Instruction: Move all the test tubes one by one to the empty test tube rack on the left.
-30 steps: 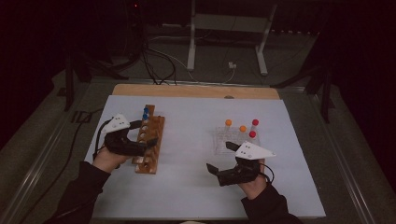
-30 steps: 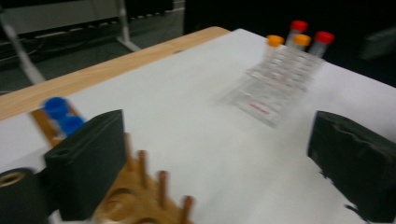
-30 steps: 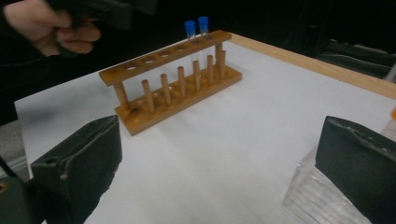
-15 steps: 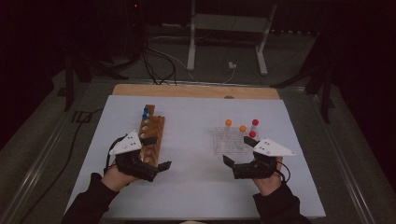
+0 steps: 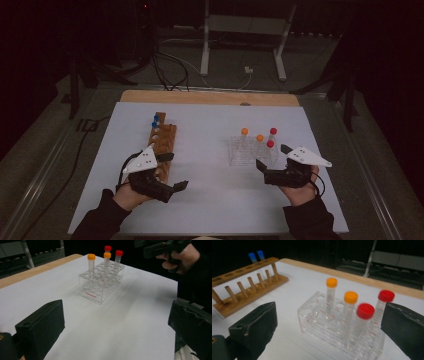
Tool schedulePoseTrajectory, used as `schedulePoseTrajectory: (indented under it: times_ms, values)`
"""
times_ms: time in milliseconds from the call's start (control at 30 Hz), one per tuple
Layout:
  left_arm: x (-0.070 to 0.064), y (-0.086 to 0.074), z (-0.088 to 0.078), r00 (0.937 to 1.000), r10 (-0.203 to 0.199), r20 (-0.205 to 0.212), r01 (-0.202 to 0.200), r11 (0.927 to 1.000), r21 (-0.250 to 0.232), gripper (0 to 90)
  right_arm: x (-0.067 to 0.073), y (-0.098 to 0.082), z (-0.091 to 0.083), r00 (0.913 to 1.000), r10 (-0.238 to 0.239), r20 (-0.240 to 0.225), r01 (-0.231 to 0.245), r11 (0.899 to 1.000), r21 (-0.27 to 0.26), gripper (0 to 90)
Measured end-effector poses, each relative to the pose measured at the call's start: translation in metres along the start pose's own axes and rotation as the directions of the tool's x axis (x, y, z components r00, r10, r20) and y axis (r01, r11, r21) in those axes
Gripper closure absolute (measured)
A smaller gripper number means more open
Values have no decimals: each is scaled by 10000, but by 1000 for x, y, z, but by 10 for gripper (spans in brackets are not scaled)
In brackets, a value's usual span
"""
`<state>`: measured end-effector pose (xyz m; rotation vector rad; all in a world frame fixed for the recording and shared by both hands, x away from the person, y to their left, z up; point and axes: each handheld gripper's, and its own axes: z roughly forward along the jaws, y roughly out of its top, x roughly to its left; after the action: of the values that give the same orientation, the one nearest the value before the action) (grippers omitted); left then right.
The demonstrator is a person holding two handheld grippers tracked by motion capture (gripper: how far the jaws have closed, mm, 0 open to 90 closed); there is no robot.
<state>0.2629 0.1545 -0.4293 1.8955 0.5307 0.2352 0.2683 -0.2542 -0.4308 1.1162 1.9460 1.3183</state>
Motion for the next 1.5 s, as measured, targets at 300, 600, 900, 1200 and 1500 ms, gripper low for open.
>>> schedulePoseTrajectory:
  times_ms: [300, 600, 900, 1200, 1500]
  values:
    - [-1, 0, -1, 10000, 3, -52, -4, 10000, -59, 15, -12, -13, 12, 9971, 284, 699, -335, 9967, 742, 202]
    - [1, -3, 1, 10000, -47, -65, 47, 10000, 27, 15, -25, -21, 28, 9963, 189, 840, -300, 9908, 1319, 480]
    - [2, -4, 2, 10000, -13, -21, 13, 10000, 83, 16, -31, -22, 41, 9944, 234, 1031, -389, 9877, 1513, 594]
    - [3, -4, 2, 10000, -16, -12, 16, 10000, 74, 16, -36, -26, 50, 9937, 328, 1076, -507, 9844, 1685, 651]
    - [4, -5, 1, 10000, -85, -25, 85, 9999, 60, 16, -35, -25, 55, 9941, 288, 1042, -455, 9858, 1615, 733]
